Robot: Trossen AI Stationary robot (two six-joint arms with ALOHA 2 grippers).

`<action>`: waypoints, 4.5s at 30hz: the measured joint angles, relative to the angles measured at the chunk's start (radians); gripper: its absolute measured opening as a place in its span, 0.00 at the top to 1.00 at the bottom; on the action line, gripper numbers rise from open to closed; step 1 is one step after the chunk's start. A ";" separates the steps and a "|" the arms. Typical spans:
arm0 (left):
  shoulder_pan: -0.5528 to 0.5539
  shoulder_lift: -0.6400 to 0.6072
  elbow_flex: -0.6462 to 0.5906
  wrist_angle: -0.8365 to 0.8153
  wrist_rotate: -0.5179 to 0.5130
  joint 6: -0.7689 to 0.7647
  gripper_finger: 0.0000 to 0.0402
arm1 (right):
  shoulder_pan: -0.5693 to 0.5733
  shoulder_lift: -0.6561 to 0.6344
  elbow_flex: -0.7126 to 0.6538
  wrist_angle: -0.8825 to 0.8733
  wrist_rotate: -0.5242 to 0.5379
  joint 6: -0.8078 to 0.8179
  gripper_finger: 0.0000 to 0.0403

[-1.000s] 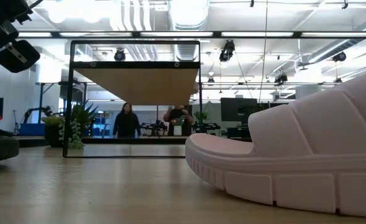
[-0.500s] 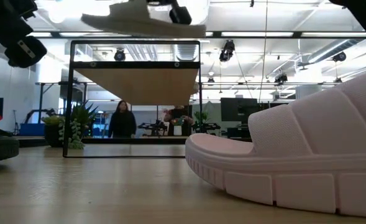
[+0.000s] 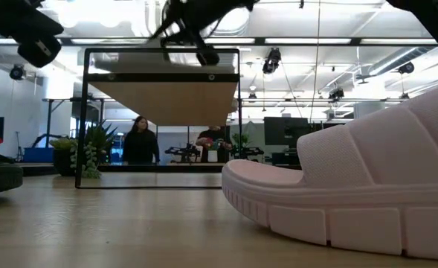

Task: Pick and place slides into the shelf
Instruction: Put the gray slide on the shelf, then adjust the gray slides on the shelf

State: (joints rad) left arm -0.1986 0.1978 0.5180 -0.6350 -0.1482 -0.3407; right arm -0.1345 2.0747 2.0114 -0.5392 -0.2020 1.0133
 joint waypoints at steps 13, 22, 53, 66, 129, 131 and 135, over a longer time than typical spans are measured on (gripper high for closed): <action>0.000 0.092 -0.010 -0.002 -0.011 0.077 1.00 | -0.001 -0.002 -0.075 -0.003 0.113 0.054 0.97; 0.000 0.156 -0.010 0.000 -0.010 0.077 1.00 | -0.002 -0.015 -0.085 -0.088 0.127 0.068 0.83; 0.006 0.258 0.018 0.139 -0.015 0.149 1.00 | -0.026 -0.209 -0.091 -0.393 0.386 0.090 0.96; 0.160 0.507 0.148 0.234 -0.127 0.089 1.00 | -0.232 -0.209 -0.100 -0.345 0.221 -0.290 0.98; 0.995 0.719 0.358 -0.001 0.567 0.399 1.00 | -0.141 -0.212 -0.115 -0.764 0.155 -0.353 0.98; 0.995 0.702 0.351 -0.062 0.586 0.400 1.00 | -0.105 -0.210 -0.118 -0.792 0.150 -0.337 0.98; 0.984 0.671 0.340 -0.158 0.589 0.404 1.00 | -0.029 -0.210 -0.137 -0.792 0.150 -0.307 0.98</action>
State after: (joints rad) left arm 0.7854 0.8689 0.8585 -0.7927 0.4408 0.0631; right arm -0.1639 1.8648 1.8746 -1.3313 -0.0523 0.7066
